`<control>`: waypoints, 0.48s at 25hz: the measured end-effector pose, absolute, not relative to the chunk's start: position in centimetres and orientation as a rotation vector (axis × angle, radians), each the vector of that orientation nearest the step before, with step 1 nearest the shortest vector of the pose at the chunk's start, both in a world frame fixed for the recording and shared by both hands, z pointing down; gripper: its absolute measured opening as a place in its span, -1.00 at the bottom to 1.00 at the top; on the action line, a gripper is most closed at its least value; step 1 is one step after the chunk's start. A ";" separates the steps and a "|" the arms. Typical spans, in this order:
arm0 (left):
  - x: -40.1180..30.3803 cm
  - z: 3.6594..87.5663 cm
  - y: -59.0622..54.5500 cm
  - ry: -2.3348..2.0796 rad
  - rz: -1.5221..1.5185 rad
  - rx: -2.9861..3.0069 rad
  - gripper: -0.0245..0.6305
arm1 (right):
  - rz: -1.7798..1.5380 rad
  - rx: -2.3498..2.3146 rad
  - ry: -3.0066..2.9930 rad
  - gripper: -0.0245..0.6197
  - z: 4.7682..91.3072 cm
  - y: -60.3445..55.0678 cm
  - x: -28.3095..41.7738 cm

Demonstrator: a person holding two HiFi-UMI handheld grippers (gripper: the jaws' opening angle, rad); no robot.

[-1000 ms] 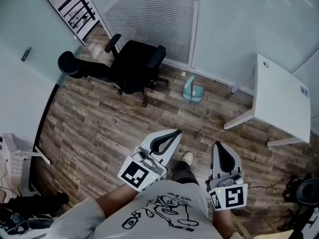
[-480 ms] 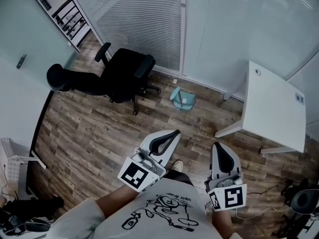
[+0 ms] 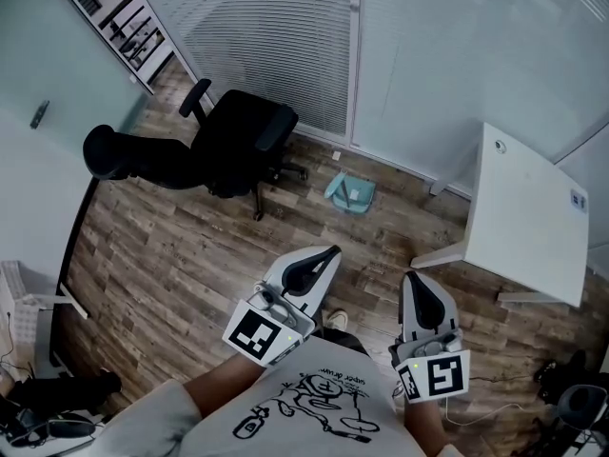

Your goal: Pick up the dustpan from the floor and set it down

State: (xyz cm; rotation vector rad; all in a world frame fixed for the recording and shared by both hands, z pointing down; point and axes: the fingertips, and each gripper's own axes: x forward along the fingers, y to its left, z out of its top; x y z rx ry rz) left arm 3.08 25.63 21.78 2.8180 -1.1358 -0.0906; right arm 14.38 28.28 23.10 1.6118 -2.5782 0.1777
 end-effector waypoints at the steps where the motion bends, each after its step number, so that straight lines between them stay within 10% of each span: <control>1: 2.9 22.0 25.0 -1.139 -0.092 2.814 -0.93 | 0.180 1.610 -2.577 -0.91 23.3 27.7 14.3; 12: -1.8 23.4 13.6 -1.192 -0.097 2.755 -0.93 | 0.214 1.521 -2.576 -0.91 24.9 16.4 9.2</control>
